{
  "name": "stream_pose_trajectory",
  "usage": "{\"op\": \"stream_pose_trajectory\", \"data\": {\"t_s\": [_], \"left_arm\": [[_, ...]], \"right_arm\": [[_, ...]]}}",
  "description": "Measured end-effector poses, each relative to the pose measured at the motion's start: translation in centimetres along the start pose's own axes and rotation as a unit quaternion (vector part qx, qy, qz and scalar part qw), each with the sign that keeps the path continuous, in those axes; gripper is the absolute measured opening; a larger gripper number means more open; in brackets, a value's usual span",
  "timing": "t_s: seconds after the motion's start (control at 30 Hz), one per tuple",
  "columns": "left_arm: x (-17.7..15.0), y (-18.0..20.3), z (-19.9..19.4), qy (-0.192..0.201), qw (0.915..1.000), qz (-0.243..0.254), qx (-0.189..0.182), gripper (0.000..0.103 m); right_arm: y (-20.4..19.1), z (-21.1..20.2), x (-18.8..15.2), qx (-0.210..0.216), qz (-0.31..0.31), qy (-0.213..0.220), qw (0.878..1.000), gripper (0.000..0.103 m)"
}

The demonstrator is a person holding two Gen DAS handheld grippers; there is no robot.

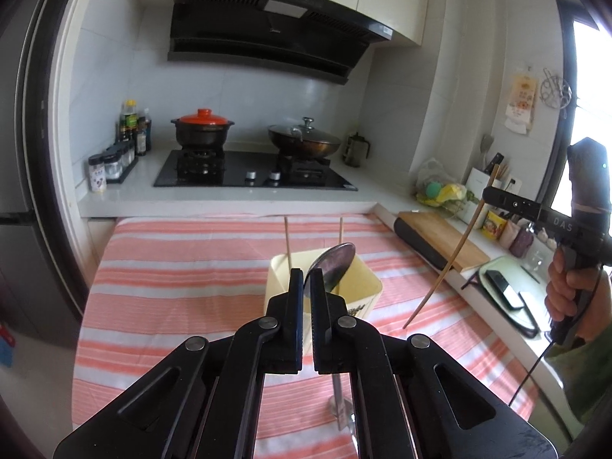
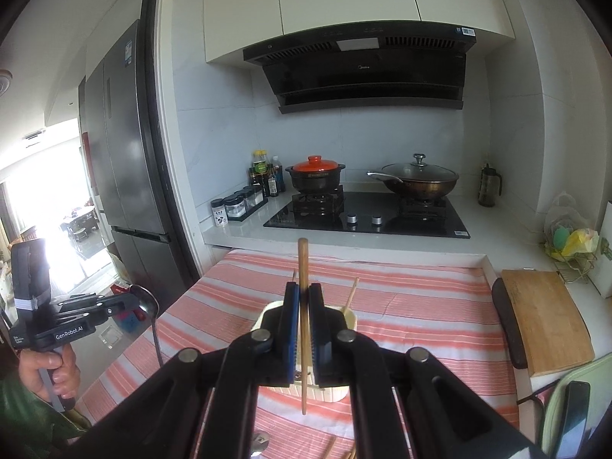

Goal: Organize utensils

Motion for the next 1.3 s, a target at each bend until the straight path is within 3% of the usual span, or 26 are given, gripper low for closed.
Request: {"op": "stream_pose_trajectory", "data": {"t_s": [0.2,0.43,0.63,0.77,1.0,1.17,1.23,1.27,1.3], "left_arm": [[2.9,0.4,0.8,0.002,1.0,0.004,0.002,0.001],[8.2,1.8,3.0,0.03,0.9995,0.009,-0.002,0.001],[11.0,2.6,7.7,0.06,0.9982,0.002,0.002,0.001],[9.8,2.0,12.7,0.041,0.9989,-0.023,-0.001,0.001],[3.3,0.0,21.5,-0.047,0.9982,-0.023,0.027,0.001],[0.7,-0.7,25.0,-0.096,0.9938,-0.03,0.048,0.003],[0.6,-0.8,25.2,-0.106,0.9918,-0.045,0.055,0.011],[0.7,-0.9,25.1,-0.112,0.9907,-0.056,0.054,0.019],[1.0,-1.0,24.5,-0.112,0.9904,-0.065,0.049,0.032]], "right_arm": [[-0.1,1.8,1.9,0.009,0.001,0.0,1.0,0.005],[0.6,4.5,5.1,0.009,0.001,0.014,1.0,0.005],[1.9,8.7,5.6,-0.006,-0.009,0.014,1.0,0.005],[2.7,12.9,3.0,0.014,0.004,-0.028,1.0,0.005],[3.8,20.1,-4.2,0.042,0.037,-0.138,0.989,0.005],[4.7,22.8,-5.9,0.038,0.055,-0.158,0.985,0.007],[5.1,23.5,-6.0,0.033,0.064,-0.17,0.983,0.009],[5.3,23.8,-6.0,0.032,0.068,-0.177,0.981,0.014],[5.5,23.7,-6.0,0.028,0.073,-0.184,0.98,0.031]]}}
Point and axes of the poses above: each gripper's, at about its wrist camera, not at the fingertips, and z roughly the way its jaws point, y to its right, x to its top, the point moved 6 cm from there along z, roughly the way its jaws point, and after that the axes turned 10 degrees about -z, right-handed, at the moved point
